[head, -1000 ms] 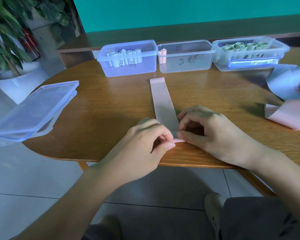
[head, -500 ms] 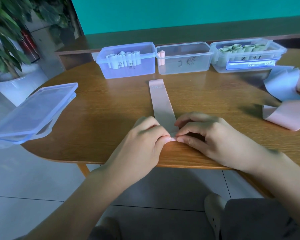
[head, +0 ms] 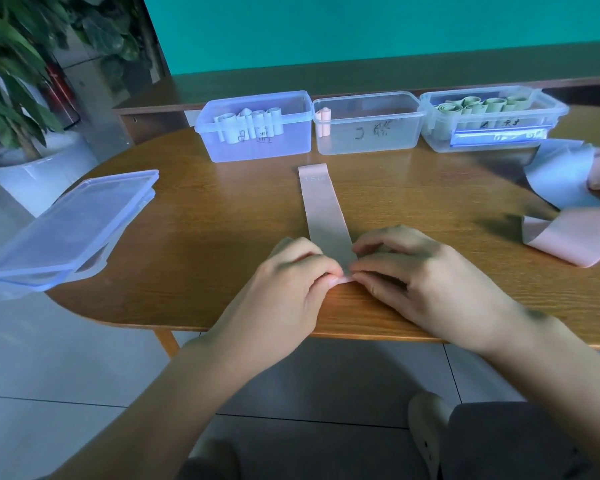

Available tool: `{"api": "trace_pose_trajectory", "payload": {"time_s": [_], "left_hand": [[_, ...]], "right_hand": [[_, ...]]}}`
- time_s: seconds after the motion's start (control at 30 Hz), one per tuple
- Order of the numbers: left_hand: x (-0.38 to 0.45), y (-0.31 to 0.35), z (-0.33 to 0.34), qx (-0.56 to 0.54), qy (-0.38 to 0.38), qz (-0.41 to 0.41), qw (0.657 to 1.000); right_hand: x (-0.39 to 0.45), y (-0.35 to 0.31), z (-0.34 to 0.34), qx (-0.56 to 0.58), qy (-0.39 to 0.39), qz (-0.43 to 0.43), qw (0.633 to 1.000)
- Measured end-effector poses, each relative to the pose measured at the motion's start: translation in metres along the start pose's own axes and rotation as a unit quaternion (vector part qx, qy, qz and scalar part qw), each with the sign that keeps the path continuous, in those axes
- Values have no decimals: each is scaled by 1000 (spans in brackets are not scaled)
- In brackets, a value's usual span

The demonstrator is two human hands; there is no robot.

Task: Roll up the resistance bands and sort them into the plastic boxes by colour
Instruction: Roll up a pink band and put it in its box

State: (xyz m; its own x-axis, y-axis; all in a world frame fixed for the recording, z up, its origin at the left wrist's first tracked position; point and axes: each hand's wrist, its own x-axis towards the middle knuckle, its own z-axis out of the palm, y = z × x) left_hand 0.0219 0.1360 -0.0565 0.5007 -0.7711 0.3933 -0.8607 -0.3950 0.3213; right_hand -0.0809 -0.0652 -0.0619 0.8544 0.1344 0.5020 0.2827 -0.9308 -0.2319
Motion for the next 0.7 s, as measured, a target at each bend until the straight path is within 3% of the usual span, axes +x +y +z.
{"api": "trace_pose_trajectory", "payload": {"time_s": [0.5, 0.7], "left_hand": [[5, 0, 0, -24, 4, -34, 999], [9, -2, 1, -32, -9, -45, 998]], "right_hand": [[10, 11, 3, 40, -37, 17, 998], [9, 7, 5, 18, 12, 11, 1000]]}}
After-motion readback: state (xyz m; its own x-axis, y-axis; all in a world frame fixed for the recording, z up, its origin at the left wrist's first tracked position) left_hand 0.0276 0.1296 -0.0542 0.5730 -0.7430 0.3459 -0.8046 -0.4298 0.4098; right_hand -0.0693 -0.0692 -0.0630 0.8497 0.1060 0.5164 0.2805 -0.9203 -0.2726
